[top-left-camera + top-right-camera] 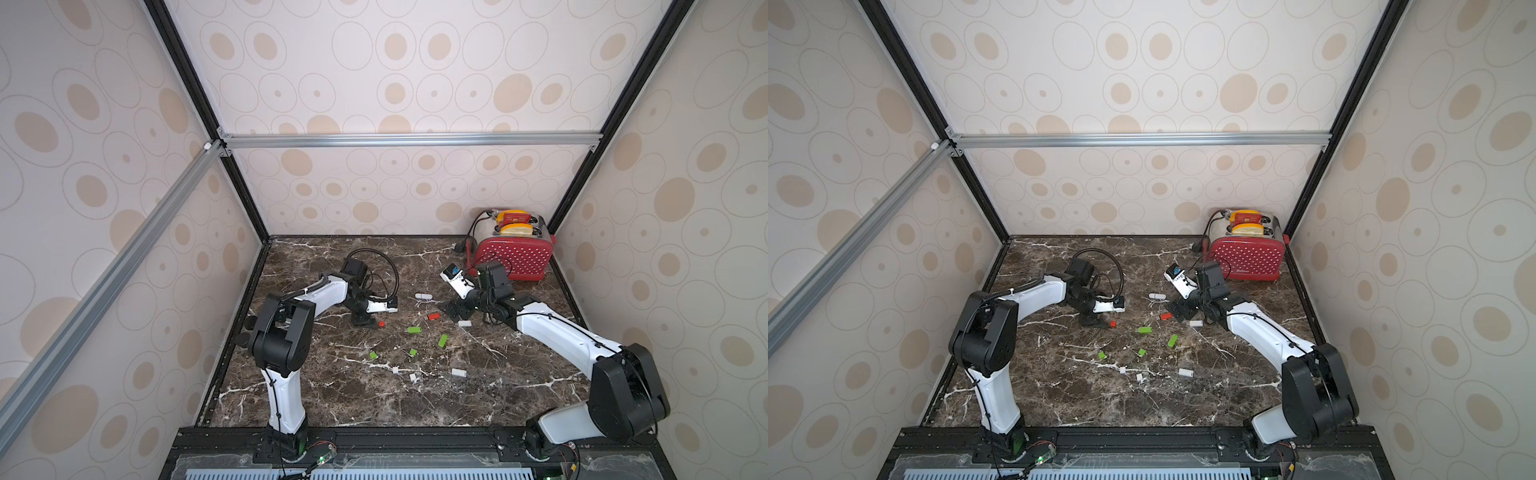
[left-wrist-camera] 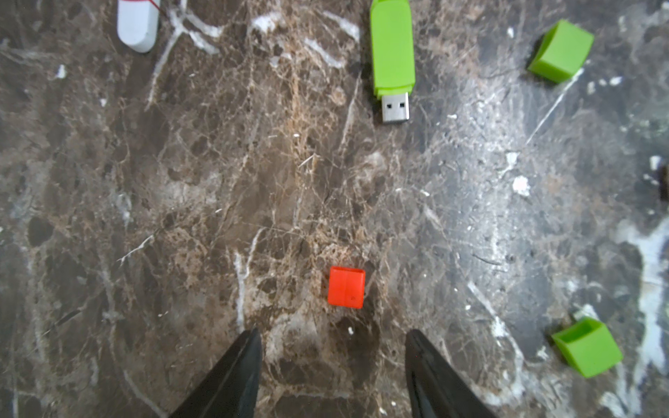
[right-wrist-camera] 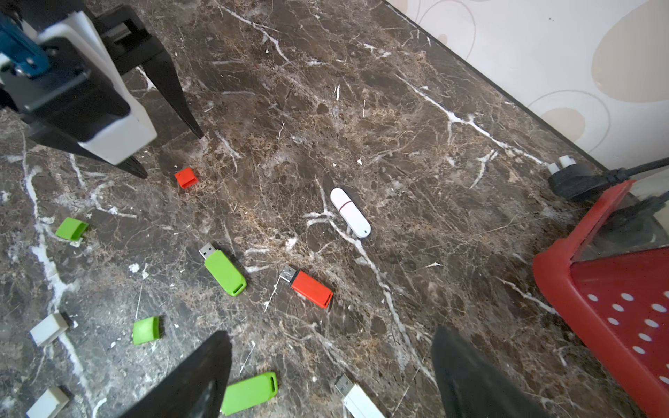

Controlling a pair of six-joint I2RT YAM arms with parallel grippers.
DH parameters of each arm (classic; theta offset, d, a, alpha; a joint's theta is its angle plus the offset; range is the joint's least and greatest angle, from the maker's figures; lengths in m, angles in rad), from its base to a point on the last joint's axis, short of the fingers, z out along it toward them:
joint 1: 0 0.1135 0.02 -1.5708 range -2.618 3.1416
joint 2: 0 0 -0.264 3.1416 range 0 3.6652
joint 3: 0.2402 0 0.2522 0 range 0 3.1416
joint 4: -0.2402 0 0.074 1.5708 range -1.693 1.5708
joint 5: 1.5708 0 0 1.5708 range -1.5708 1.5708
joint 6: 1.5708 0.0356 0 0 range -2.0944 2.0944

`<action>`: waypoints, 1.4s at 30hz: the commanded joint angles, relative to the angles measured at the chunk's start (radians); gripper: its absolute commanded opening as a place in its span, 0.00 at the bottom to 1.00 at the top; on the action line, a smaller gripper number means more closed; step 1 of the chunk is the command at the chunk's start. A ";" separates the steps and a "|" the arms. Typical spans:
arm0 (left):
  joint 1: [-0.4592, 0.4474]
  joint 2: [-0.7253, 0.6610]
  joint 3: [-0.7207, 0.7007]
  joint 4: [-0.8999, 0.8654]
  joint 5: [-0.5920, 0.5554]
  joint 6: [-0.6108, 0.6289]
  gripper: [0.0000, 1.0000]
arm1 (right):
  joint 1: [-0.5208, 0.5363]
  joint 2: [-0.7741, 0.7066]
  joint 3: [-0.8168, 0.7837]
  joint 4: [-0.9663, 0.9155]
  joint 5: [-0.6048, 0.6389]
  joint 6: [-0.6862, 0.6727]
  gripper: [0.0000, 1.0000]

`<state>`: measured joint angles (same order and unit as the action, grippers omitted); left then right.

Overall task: Close the usb drive cover
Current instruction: Pick up the cover from the center of the board.

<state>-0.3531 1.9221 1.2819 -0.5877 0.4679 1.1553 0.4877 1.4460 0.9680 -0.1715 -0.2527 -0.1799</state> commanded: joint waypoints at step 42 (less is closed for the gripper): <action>-0.062 0.096 0.041 -0.011 -0.101 0.025 0.27 | -0.003 -0.006 -0.013 0.006 -0.003 0.003 0.90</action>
<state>-0.4065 1.9827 1.3140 -0.5758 0.3973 1.1667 0.4873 1.4460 0.9638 -0.1715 -0.2520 -0.1799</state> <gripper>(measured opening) 0.273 0.905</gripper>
